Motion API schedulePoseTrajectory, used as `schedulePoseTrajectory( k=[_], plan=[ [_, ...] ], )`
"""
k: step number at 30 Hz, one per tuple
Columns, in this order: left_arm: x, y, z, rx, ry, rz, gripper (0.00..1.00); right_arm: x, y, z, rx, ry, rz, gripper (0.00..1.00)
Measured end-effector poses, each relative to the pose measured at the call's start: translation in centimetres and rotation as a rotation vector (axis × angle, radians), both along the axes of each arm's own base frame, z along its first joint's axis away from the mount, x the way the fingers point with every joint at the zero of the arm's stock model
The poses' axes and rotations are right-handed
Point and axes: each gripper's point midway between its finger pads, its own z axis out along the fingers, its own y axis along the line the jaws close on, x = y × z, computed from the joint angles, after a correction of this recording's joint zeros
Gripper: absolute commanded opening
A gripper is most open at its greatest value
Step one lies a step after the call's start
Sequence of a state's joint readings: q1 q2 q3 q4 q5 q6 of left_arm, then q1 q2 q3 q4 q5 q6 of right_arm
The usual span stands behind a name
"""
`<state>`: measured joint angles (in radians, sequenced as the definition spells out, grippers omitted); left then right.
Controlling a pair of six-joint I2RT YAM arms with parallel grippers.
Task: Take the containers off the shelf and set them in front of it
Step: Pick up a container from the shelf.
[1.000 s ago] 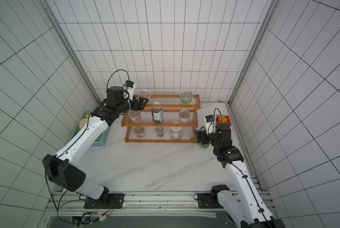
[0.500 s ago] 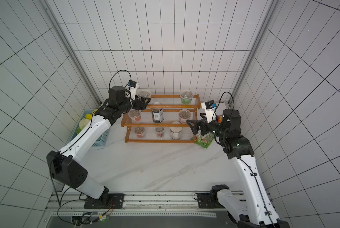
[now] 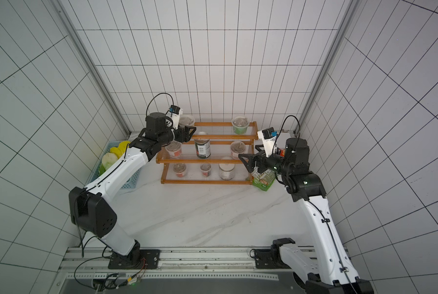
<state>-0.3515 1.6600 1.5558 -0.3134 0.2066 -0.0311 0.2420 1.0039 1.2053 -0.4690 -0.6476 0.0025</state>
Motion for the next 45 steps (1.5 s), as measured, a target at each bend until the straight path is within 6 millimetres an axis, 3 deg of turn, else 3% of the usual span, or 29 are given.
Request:
schedulePoseTrajectory(
  k=[5, 19, 25, 31, 34, 36, 39, 45],
  plan=[
    [0.3, -0.1, 0.0, 0.016, -0.026, -0.009, 0.57, 0.2, 0.1, -0.1, -0.001, 0.006, 0.001, 0.99],
    [0.3, -0.2, 0.0, 0.027, -0.072, -0.023, 0.57, 0.6, 0.2, -0.1, -0.002, 0.012, 0.003, 0.99],
    [-1.1, 0.3, 0.5, 0.029, -0.073, -0.019, 0.57, 0.6, 0.2, -0.1, -0.002, 0.011, 0.003, 0.99],
    [-6.0, 1.0, 3.1, 0.021, -0.11, -0.023, 0.57, 0.6, 0.2, -0.1, -0.003, 0.009, 0.003, 0.99],
    [-9.3, 1.2, 4.4, 0.014, -0.138, -0.023, 0.57, 0.7, 0.2, -0.1, -0.003, 0.007, 0.003, 0.99],
    [-11.9, 1.2, 4.2, 0.011, -0.142, -0.028, 0.57, 0.7, 0.2, 0.0, -0.003, 0.004, 0.003, 0.99],
    [-16.0, 0.9, 2.1, 0.013, -0.109, -0.04, 0.57, 0.7, 0.2, 0.0, -0.002, 0.003, 0.003, 0.99],
    [-23.2, 0.1, -5.9, 0.055, 0.025, -0.05, 0.56, 0.5, 0.5, -0.3, -0.006, 0.006, 0.013, 0.99]
  ],
)
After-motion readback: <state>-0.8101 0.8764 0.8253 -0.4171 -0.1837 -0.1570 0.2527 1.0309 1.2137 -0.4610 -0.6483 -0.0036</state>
